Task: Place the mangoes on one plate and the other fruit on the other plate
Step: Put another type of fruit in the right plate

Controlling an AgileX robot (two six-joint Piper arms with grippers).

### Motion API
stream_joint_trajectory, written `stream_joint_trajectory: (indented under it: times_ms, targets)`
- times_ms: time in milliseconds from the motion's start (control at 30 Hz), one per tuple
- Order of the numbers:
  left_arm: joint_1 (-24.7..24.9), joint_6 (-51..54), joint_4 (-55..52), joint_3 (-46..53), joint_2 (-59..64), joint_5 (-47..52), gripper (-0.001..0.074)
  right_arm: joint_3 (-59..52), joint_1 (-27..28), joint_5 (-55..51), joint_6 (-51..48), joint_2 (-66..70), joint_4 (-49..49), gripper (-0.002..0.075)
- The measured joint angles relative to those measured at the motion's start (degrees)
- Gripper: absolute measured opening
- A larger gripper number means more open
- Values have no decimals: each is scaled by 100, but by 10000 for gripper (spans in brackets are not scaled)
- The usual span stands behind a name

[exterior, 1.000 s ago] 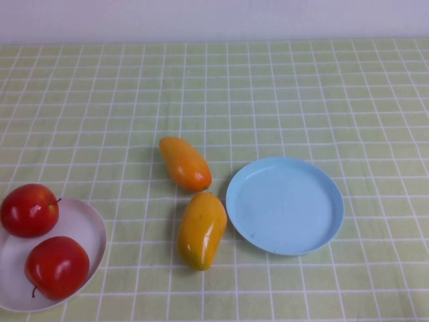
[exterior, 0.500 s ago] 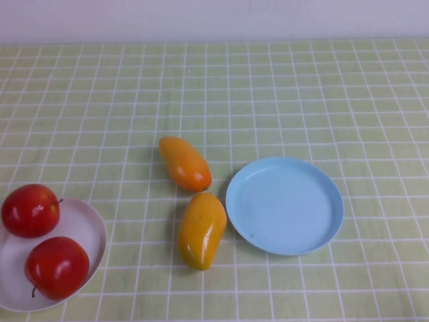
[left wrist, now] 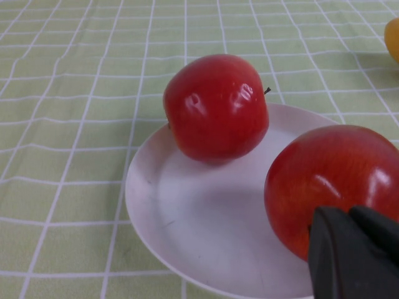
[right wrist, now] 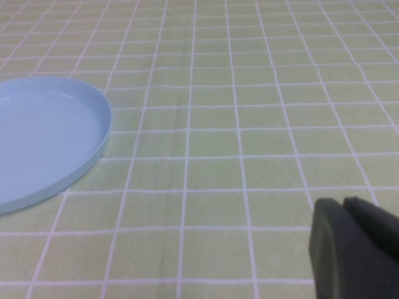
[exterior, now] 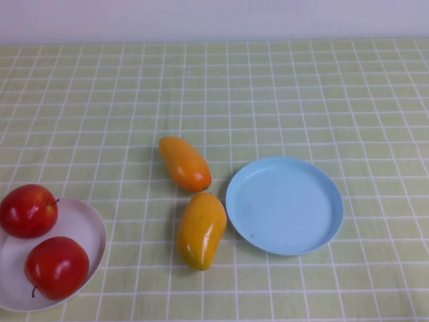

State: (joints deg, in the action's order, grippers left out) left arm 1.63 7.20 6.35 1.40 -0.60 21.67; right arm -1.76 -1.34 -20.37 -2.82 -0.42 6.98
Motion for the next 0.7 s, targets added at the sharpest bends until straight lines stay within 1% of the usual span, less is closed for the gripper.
stream_joint_trajectory:
  times_ms: [400, 500, 567, 700]
  targets:
    - [0, 0, 0, 0, 0, 0, -1, 0, 0, 16, 0, 0, 0, -16]
    - [0, 0, 0, 0, 0, 0, -1, -2, 0, 388, 0, 0, 63, -16]
    - [0, 0, 0, 0, 0, 0, -1, -2, 0, 830, 0, 0, 467, -16]
    - [0, 0, 0, 0, 0, 0, -1, -2, 0, 1658, 0, 0, 1976, -16]
